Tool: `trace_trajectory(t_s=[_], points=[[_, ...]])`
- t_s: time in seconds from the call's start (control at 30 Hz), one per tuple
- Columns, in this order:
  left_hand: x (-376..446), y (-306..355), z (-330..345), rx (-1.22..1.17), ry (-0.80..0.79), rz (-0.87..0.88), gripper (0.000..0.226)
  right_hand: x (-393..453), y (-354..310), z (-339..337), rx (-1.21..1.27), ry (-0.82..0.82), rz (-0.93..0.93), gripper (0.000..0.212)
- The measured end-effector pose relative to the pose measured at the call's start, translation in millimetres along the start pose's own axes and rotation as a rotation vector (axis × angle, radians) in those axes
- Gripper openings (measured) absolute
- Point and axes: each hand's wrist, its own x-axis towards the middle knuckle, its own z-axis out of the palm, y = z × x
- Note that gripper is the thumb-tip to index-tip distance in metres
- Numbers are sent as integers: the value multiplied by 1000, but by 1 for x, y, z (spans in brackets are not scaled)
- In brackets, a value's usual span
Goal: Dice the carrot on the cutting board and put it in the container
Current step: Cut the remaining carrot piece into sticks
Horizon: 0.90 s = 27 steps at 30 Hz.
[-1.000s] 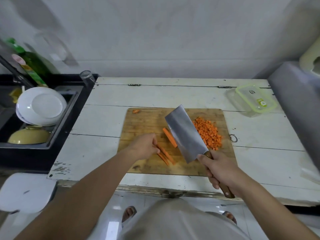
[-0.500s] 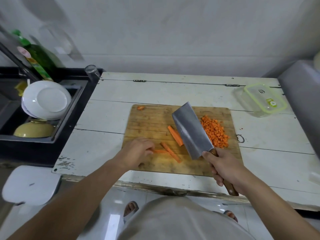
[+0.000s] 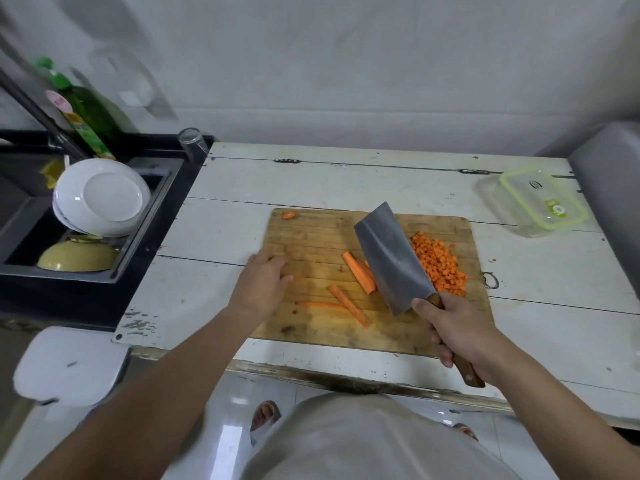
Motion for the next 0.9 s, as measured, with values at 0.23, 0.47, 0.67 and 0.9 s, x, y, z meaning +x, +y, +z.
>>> trace_trajectory(t_s=[0.23, 0.47, 0.67, 0.9], points=[[-27, 7, 20, -9, -133, 519, 14, -1, 7, 3, -51, 0, -24, 31], [-59, -10, 25, -78, -4, 437, 27, -3, 13, 10, -79, -15, -26, 31], [-54, 7, 15, 23, -28, 289, 14, -2, 9, 18, -98, -44, -65, 29], [-62, 41, 15, 83, -163, -221, 19, -11, 5, 29, -224, -50, -101, 30]])
